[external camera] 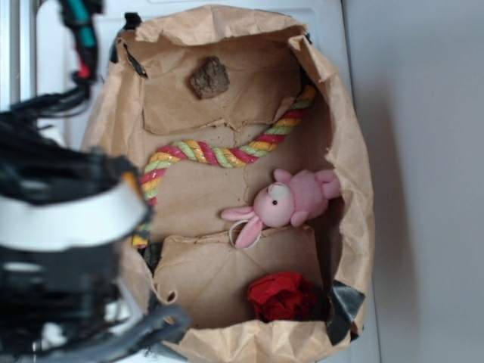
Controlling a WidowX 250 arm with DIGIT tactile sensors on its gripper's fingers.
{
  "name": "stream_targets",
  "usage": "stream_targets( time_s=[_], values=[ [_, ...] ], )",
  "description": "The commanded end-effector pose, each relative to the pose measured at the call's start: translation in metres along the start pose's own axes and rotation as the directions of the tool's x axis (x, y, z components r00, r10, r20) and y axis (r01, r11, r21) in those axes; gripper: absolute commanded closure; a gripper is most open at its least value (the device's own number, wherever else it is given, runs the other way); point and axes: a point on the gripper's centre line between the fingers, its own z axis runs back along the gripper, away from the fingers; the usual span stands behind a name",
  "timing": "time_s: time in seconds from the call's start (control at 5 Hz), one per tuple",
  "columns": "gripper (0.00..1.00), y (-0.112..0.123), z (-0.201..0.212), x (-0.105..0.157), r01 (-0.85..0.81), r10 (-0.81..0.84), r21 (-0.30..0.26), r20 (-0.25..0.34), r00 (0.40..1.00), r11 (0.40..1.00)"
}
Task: Grab the rock.
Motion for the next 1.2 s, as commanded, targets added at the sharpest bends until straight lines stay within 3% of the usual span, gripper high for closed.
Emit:
stream_targets(
  time_s=[0.0,0.2,0.6,0.8,1.0],
  values=[
    [0.0,0.017,-0.019,0.046,-0.223,0.224,-0.026,0.098,0.97,0.975],
    [0.0,0.026,-0.029,0.057,-0.299,0.3,-0.021,0.117,0.947,0.954],
    [0.0,0.044,-0.05,0.074,-0.516,0.51,-0.009,0.16,0.845,0.857],
    [0.0,0.05,-0.056,0.08,-0.599,0.588,0.044,0.148,0.795,0.8],
    [0.0,0.05,-0.056,0.08,-0.599,0.588,0.044,0.148,0.795,0.8]
  ],
)
